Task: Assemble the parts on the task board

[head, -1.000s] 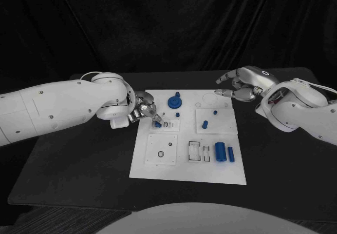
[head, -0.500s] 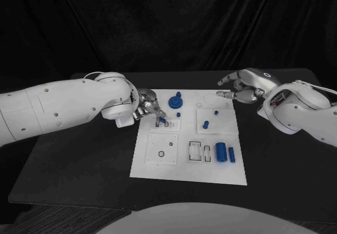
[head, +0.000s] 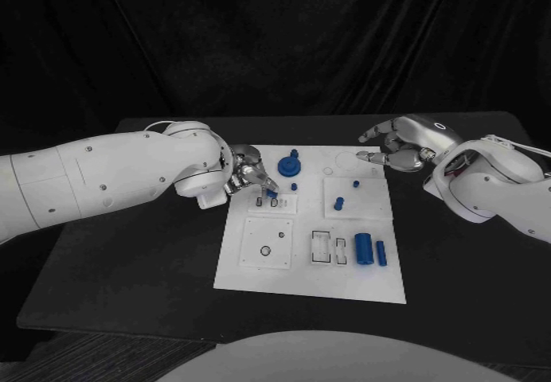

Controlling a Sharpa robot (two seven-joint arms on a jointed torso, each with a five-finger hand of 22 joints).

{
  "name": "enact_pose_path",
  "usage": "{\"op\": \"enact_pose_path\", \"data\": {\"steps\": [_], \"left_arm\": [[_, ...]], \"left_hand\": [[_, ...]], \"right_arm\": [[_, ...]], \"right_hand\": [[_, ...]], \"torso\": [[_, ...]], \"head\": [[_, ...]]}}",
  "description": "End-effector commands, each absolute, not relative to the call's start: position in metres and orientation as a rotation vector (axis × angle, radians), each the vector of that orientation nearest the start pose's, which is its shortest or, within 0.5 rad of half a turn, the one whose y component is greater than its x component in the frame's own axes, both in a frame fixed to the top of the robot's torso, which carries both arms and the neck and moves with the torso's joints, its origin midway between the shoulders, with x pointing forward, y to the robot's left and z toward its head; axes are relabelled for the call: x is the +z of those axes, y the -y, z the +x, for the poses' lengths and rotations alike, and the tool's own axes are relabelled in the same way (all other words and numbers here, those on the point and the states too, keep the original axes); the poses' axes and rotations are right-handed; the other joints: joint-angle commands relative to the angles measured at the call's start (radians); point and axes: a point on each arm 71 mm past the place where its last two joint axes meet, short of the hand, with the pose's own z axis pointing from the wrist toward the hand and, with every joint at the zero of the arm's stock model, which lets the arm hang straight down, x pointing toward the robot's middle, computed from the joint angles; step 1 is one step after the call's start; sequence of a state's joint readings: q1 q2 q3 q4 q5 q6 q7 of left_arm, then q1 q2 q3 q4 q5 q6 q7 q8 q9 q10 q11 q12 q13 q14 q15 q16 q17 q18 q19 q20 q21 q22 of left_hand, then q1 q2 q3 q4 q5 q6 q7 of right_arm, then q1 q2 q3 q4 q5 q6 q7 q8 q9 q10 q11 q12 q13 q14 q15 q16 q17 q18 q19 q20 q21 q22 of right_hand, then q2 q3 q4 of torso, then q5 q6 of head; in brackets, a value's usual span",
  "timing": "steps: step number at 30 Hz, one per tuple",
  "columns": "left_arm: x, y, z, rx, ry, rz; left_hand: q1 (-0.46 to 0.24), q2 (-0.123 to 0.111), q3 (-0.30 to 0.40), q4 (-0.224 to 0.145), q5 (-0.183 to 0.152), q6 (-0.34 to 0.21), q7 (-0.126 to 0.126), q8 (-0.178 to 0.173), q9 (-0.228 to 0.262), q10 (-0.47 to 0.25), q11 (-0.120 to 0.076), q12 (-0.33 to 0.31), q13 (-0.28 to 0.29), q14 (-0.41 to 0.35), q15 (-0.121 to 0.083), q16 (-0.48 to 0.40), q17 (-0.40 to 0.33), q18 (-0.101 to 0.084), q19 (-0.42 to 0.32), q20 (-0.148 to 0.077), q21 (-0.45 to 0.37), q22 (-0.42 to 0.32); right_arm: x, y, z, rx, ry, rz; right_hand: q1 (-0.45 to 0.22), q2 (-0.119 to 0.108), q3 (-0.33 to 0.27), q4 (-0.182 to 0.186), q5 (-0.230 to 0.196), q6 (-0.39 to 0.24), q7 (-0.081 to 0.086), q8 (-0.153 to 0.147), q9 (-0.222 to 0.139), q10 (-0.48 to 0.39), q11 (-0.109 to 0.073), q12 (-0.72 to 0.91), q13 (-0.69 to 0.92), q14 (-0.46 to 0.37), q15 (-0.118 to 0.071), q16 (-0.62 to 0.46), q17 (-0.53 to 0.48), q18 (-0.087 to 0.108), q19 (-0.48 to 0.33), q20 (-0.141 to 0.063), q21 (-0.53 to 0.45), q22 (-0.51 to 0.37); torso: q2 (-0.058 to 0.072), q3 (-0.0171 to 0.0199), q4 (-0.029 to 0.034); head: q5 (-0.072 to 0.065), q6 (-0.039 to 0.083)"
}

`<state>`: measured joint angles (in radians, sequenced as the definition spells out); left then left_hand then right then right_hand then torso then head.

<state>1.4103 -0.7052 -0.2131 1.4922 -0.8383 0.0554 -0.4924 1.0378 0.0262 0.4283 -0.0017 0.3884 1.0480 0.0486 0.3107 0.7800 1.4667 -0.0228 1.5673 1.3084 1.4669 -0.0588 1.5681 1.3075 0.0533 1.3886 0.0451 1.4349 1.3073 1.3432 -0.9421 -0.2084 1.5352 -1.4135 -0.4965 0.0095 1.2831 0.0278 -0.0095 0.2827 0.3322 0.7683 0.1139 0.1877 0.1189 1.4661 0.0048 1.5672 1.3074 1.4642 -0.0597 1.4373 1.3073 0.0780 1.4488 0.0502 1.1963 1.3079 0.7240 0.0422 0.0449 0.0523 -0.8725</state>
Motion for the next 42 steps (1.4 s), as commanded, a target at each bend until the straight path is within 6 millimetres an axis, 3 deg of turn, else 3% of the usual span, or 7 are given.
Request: {"op": "enact_pose_path", "data": {"steps": [1, 14, 42], "left_arm": [[-0.190, -0.157, 0.491, -0.594, -2.318, -0.225], [-0.199, -0.160, 0.489, -0.584, -2.350, -0.224], [-0.206, -0.163, 0.492, -0.596, -2.355, -0.228]], "left_hand": [[0.004, 0.007, 0.041, -0.036, -0.005, -0.009, -0.006, -0.004, 0.002, 0.104, -0.001, 0.004, 0.262, 0.104, -0.005, 0.003, 0.263, 0.003, -0.003, 0.004, -0.006, 0.098], [0.006, 0.008, 0.044, -0.036, -0.006, -0.011, -0.005, -0.004, 0.004, 0.104, 0.000, 0.004, 0.262, 0.104, -0.004, 0.003, 0.263, 0.004, -0.006, 0.004, -0.009, 0.095], [0.010, 0.008, 0.049, -0.036, -0.006, -0.018, -0.003, -0.007, 0.008, 0.104, 0.002, 0.004, 0.262, 0.104, -0.002, 0.003, 0.263, 0.006, -0.015, 0.006, -0.015, 0.089]], "right_arm": [[-0.163, 0.246, 0.483, 0.616, -1.504, -0.176], [-0.163, 0.247, 0.483, 0.615, -1.502, -0.175], [-0.166, 0.245, 0.482, 0.622, -1.516, -0.181]], "right_hand": [[0.008, 0.002, 0.000, -0.007, 0.003, 0.003, 0.001, 0.000, -0.001, 0.105, 0.009, 0.004, 0.263, 0.076, 0.005, -0.007, 0.133, 0.000, -0.001, 0.003, -0.006, 0.157], [0.009, 0.002, 0.000, -0.007, 0.005, 0.003, 0.001, -0.001, -0.001, 0.105, 0.009, 0.004, 0.263, 0.076, 0.005, -0.006, 0.133, 0.001, -0.002, 0.003, -0.007, 0.156], [0.011, 0.001, 0.000, -0.008, 0.010, 0.004, 0.002, -0.001, -0.002, 0.105, 0.009, 0.004, 0.263, 0.075, 0.005, -0.009, 0.131, 0.001, -0.003, 0.003, -0.010, 0.156]], "torso": [[0.000, 0.0009, 0.0012], [-0.002, 0.0008, -0.0018], [0.000, -0.0007, -0.0011]], "head": [[-0.002, 0.000], [0.002, 0.000], [0.008, 0.000]]}}
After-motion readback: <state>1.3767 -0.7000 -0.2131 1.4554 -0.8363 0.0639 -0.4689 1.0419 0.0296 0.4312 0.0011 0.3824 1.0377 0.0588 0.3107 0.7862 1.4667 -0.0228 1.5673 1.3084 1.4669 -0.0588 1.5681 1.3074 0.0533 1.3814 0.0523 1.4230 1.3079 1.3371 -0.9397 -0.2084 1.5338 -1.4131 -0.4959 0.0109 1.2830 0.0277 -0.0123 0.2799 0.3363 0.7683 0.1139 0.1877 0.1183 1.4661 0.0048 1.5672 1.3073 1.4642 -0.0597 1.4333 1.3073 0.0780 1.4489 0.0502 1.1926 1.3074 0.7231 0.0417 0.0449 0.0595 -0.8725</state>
